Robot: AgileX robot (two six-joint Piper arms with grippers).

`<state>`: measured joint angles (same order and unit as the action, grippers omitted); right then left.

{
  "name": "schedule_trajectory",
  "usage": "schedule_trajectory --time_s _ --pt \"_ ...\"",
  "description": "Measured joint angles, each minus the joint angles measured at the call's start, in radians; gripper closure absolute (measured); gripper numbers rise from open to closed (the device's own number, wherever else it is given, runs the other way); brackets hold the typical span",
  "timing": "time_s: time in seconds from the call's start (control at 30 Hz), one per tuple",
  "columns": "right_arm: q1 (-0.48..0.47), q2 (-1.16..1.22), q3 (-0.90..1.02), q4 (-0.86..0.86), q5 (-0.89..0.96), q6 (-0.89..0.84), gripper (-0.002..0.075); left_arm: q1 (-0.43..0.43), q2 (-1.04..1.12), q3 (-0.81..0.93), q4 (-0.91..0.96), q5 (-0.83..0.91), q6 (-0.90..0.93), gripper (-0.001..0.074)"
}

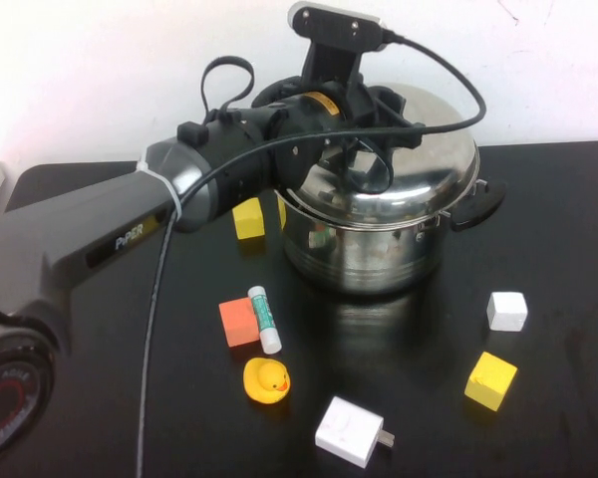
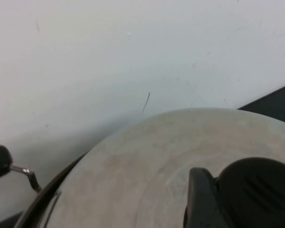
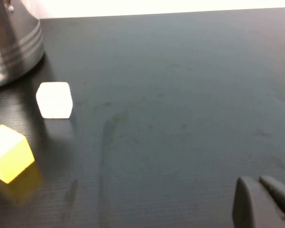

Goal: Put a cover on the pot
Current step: Place the pot lid on the pot

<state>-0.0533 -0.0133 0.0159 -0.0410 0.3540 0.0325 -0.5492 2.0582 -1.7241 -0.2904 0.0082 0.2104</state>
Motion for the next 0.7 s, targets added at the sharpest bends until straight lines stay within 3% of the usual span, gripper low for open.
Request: schedule_trajectory --time_s 0.7 --pt "0.000 0.000 0.000 0.000 0.000 0.000 0.0728 0.021 0.019 -0.002 0.000 -0.008 -0.002 0.0407"
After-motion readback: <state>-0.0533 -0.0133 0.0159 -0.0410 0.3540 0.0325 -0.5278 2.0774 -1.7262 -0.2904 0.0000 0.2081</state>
